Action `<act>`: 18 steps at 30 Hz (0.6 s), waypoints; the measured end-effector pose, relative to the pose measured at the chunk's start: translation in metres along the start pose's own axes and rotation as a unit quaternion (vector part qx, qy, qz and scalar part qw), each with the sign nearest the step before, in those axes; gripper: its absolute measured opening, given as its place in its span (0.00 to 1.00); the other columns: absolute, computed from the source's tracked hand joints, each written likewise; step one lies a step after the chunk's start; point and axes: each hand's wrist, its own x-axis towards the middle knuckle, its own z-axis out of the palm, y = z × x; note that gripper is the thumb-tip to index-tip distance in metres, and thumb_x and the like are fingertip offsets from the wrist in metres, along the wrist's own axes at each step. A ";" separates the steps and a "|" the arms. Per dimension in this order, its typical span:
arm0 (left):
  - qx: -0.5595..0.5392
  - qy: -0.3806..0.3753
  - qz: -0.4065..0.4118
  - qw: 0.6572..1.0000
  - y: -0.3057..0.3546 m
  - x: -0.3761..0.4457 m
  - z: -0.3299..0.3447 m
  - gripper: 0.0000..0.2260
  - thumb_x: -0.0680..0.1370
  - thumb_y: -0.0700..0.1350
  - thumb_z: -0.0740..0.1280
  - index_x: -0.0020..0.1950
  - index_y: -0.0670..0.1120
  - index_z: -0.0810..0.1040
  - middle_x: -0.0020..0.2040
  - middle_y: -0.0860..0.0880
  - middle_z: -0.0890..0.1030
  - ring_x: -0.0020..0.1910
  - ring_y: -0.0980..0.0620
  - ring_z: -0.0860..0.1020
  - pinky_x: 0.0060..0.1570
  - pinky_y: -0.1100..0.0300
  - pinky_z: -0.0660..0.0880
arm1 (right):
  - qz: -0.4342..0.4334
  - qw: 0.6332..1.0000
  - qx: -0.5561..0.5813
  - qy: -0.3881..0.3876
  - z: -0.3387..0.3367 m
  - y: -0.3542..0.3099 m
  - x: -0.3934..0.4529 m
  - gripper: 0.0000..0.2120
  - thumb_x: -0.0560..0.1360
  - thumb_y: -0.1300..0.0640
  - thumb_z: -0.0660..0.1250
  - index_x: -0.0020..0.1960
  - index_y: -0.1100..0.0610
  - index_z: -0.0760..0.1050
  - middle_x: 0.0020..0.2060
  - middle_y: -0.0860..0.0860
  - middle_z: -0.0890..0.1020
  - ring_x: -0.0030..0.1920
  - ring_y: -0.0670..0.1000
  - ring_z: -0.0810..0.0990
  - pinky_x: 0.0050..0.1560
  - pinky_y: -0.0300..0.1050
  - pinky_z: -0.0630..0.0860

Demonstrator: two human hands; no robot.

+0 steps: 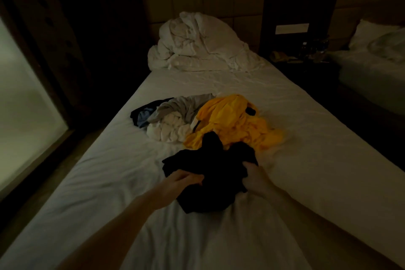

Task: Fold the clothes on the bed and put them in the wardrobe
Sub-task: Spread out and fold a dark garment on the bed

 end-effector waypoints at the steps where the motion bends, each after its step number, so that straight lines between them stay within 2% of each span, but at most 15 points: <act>1: 0.032 -0.011 -0.016 0.999 -0.003 -0.007 -0.001 0.12 0.80 0.52 0.64 0.40 0.55 0.83 0.36 0.60 0.81 0.38 0.65 0.78 0.40 0.72 0.71 | -0.004 1.000 0.005 0.002 0.004 -0.004 -0.005 0.20 0.76 0.66 0.61 0.67 0.60 0.71 0.60 0.57 0.78 0.60 0.58 0.76 0.58 0.47 0.74; 3: 0.115 -0.012 -0.054 0.992 -0.004 -0.016 -0.004 0.19 0.74 0.69 0.60 0.55 0.59 0.78 0.47 0.60 0.80 0.45 0.63 0.78 0.45 0.70 0.71 | -0.026 0.998 0.060 0.009 0.008 -0.018 -0.017 0.11 0.77 0.63 0.61 0.58 0.57 0.75 0.52 0.53 0.79 0.53 0.56 0.78 0.52 0.48 0.73; 4: 0.165 -0.004 -0.076 0.983 -0.005 -0.017 -0.006 0.24 0.73 0.71 0.59 0.66 0.63 0.71 0.57 0.56 0.78 0.51 0.58 0.78 0.50 0.67 0.72 | -0.041 0.994 0.105 0.006 0.007 -0.029 -0.025 0.05 0.77 0.62 0.62 0.52 0.57 0.75 0.46 0.52 0.79 0.47 0.54 0.77 0.48 0.48 0.72; 5: 0.224 -0.002 -0.091 0.970 -0.001 -0.016 -0.006 0.29 0.76 0.67 0.60 0.75 0.62 0.59 0.62 0.50 0.76 0.53 0.54 0.78 0.50 0.66 0.72 | -0.055 0.988 0.147 -0.002 0.004 -0.041 -0.032 0.03 0.77 0.60 0.62 0.47 0.58 0.74 0.42 0.52 0.77 0.42 0.52 0.76 0.44 0.47 0.70; 6: 0.281 -0.013 -0.096 0.955 0.003 -0.014 -0.005 0.34 0.79 0.59 0.62 0.79 0.60 0.45 0.60 0.45 0.76 0.49 0.50 0.79 0.45 0.65 0.73 | -0.071 0.981 0.180 -0.007 0.001 -0.053 -0.041 0.05 0.75 0.56 0.64 0.43 0.58 0.73 0.38 0.51 0.76 0.39 0.51 0.75 0.42 0.47 0.67; 7: 0.344 -0.035 -0.092 0.934 0.005 -0.011 -0.002 0.39 0.79 0.53 0.63 0.78 0.59 0.35 0.57 0.42 0.76 0.46 0.47 0.79 0.41 0.64 0.72 | -0.087 0.976 0.201 -0.012 -0.002 -0.062 -0.050 0.07 0.71 0.53 0.64 0.39 0.57 0.72 0.35 0.50 0.74 0.36 0.50 0.73 0.41 0.47 0.66; 8: 0.398 -0.054 -0.085 0.912 0.010 -0.008 0.002 0.44 0.78 0.48 0.64 0.76 0.60 0.30 0.60 0.39 0.73 0.50 0.42 0.79 0.41 0.61 0.74 | -0.101 0.972 0.212 -0.020 -0.005 -0.069 -0.057 0.08 0.67 0.52 0.64 0.34 0.55 0.70 0.33 0.49 0.72 0.34 0.48 0.72 0.39 0.47 0.65; 9: 0.449 -0.066 -0.084 0.887 0.015 -0.006 0.007 0.46 0.76 0.47 0.66 0.75 0.61 0.29 0.70 0.38 0.64 0.60 0.38 0.75 0.49 0.55 0.75 | -0.117 0.967 0.222 -0.038 -0.008 -0.074 -0.065 0.08 0.65 0.54 0.65 0.32 0.54 0.66 0.32 0.47 0.70 0.32 0.48 0.70 0.38 0.47 0.64; 10: 0.499 -0.073 -0.088 0.859 0.021 -0.003 0.010 0.46 0.75 0.47 0.66 0.76 0.61 0.32 0.78 0.41 0.49 0.72 0.36 0.63 0.61 0.47 0.72 | -0.130 0.962 0.233 -0.065 -0.012 -0.076 -0.070 0.09 0.64 0.56 0.64 0.31 0.55 0.64 0.32 0.46 0.69 0.32 0.47 0.68 0.37 0.46 0.63; 11: 0.539 -0.085 -0.087 0.834 0.023 0.000 0.014 0.44 0.75 0.46 0.66 0.78 0.58 0.37 0.78 0.46 0.36 0.77 0.38 0.49 0.71 0.41 0.61 | -0.135 0.956 0.242 -0.093 -0.016 -0.077 -0.076 0.09 0.63 0.59 0.64 0.32 0.56 0.63 0.32 0.47 0.69 0.31 0.47 0.67 0.36 0.45 0.63; 12: 0.563 -0.100 -0.071 0.817 0.027 0.001 0.019 0.39 0.75 0.46 0.65 0.80 0.54 0.45 0.77 0.49 0.32 0.78 0.42 0.41 0.75 0.40 0.50 | -0.135 0.953 0.244 -0.120 -0.021 -0.076 -0.082 0.08 0.64 0.60 0.64 0.33 0.57 0.64 0.32 0.49 0.70 0.31 0.47 0.67 0.35 0.45 0.62; 13: 0.571 -0.108 -0.043 0.812 0.027 0.003 0.024 0.35 0.76 0.44 0.65 0.79 0.49 0.52 0.78 0.49 0.36 0.78 0.44 0.41 0.76 0.43 0.46 | -0.126 0.955 0.229 -0.142 -0.025 -0.073 -0.085 0.06 0.65 0.60 0.64 0.33 0.58 0.66 0.32 0.50 0.70 0.31 0.47 0.67 0.35 0.44 0.63; 14: 0.561 -0.111 -0.020 0.820 0.026 0.005 0.029 0.30 0.77 0.43 0.64 0.78 0.46 0.58 0.79 0.47 0.46 0.78 0.45 0.49 0.76 0.46 0.50 | -0.116 0.959 0.211 -0.148 -0.027 -0.065 -0.085 0.06 0.68 0.59 0.64 0.33 0.57 0.69 0.31 0.50 0.71 0.31 0.46 0.68 0.36 0.44 0.64; 16: 0.534 -0.116 0.002 0.838 0.019 0.007 0.037 0.21 0.77 0.43 0.64 0.70 0.46 0.68 0.71 0.44 0.69 0.67 0.42 0.70 0.66 0.46 0.70 | -0.075 0.970 0.194 -0.123 -0.029 -0.047 -0.083 0.12 0.77 0.57 0.63 0.36 0.50 0.78 0.36 0.46 0.80 0.37 0.43 0.74 0.44 0.48 0.71; 18: 0.540 -0.110 0.012 0.834 0.007 0.009 0.038 0.24 0.75 0.49 0.68 0.68 0.49 0.66 0.63 0.45 0.75 0.59 0.43 0.76 0.55 0.45 0.76 | 0.002 0.978 0.187 -0.097 -0.029 -0.028 -0.078 0.12 0.80 0.47 0.61 0.46 0.50 0.80 0.47 0.49 0.82 0.46 0.47 0.78 0.54 0.51 0.72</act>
